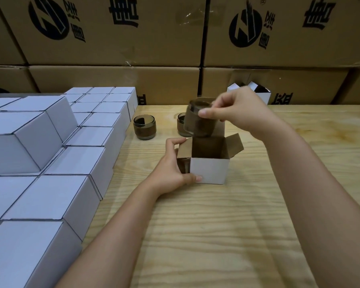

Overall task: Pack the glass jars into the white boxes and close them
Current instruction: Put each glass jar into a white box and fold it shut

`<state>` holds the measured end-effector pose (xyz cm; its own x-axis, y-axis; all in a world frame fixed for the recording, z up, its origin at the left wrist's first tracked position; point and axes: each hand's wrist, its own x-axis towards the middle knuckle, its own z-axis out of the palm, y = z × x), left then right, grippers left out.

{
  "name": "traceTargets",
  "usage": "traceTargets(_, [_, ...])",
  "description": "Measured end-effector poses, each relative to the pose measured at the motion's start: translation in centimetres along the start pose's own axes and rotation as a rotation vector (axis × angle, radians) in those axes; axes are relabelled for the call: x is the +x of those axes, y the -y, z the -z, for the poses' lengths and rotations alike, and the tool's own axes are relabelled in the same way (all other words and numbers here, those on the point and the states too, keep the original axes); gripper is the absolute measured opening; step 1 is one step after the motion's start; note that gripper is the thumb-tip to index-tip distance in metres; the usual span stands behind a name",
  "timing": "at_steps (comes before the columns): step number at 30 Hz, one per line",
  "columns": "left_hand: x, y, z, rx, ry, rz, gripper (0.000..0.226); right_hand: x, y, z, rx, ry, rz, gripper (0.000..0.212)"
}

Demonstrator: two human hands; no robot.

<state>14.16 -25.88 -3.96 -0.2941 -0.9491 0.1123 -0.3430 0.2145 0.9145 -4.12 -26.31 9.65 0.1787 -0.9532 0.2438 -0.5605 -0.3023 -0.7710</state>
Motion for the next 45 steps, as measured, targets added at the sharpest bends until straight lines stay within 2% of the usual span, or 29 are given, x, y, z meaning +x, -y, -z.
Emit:
traceTargets(3, [0.1, 0.0, 0.0, 0.011, -0.013, 0.006, 0.093, -1.1, -1.7, 0.1, -0.037, -0.002, -0.069, 0.033])
traceTargets(8, [0.2, 0.0, 0.0, 0.024, -0.022, 0.011, 0.094, -1.9, -2.9, -0.3, -0.078, 0.032, -0.133, 0.03])
traceTargets(11, [0.2, 0.0, 0.0, 0.031, -0.025, 0.008, 0.094, -2.0, -3.0, -1.0, -0.209, 0.048, -0.14, 0.03])
traceTargets(17, [0.2, 0.0, -0.1, 0.054, -0.042, 0.0, 0.093, -1.5, -2.7, -1.7, -0.434, 0.261, -0.22, 0.033])
traceTargets(20, [0.2, 0.0, -0.1, 0.056, -0.041, -0.001, 0.093, -0.9, -1.9, -1.4, -0.546, 0.386, -0.261, 0.053])
traceTargets(22, [0.2, 0.1, 0.0, 0.049, -0.038, -0.003, 0.093, -1.1, -1.9, -1.4, -0.464, 0.368, -0.252, 0.053])
traceTargets(23, [0.2, 0.1, 0.0, 0.042, -0.035, -0.004, 0.093, -1.3, -2.0, -1.5, -0.378, 0.282, -0.222, 0.046])
traceTargets(25, [0.2, 0.1, 0.0, 0.029, -0.03, -0.002, 0.093, -1.7, -3.1, -1.9, -0.175, -0.076, -0.094, 0.027])
traceTargets(27, [0.3, 0.1, -0.1, 0.026, -0.027, 0.002, 0.094, -2.1, -4.7, -2.3, 0.134, -0.449, 0.036, 0.017])
traceTargets(29, [0.3, 0.1, -0.1, 0.024, -0.03, 0.002, 0.093, -2.7, -6.6, -3.0, 0.544, -0.676, 0.034, 0.022])
traceTargets(30, [0.3, 0.2, -0.1, 0.025, -0.032, 0.0, 0.093, -3.1, -7.5, -3.4, 0.723, -0.72, -0.034, 0.024])
traceTargets(32, [0.2, 0.2, -0.1, 0.029, -0.037, -0.007, 0.093, -3.6, -8.9, -4.7, 0.998, -0.64, -0.218, 0.026])
traceTargets(34, [0.2, 0.2, -0.1, 0.026, -0.038, -0.011, 0.094, -3.4, -9.6, -5.9, 1.15, -0.436, -0.333, 0.03])
traceTargets(36, [0.2, 0.3, -0.1, 0.018, -0.042, -0.014, 0.096, -3.4, -9.6, -6.8, 1.125, -0.242, -0.299, 0.034])
traceTargets(38, [0.1, 0.3, -0.1, 0.002, -0.052, -0.025, 0.101, -3.5, -9.2, -7.4, 1.012, -0.109, -0.205, 0.029])
traceTargets(42, [0.2, 0.6, -0.2, -0.023, -0.072, -0.061, 0.118, -3.5, -8.9, -7.4, 0.931, -0.128, -0.183, 0.027])
traceTargets(45, [0.2, 0.7, -0.2, -0.004, -0.075, -0.09, 0.103, -3.4, -8.9, -7.4, 0.911, -0.131, -0.17, 0.031])
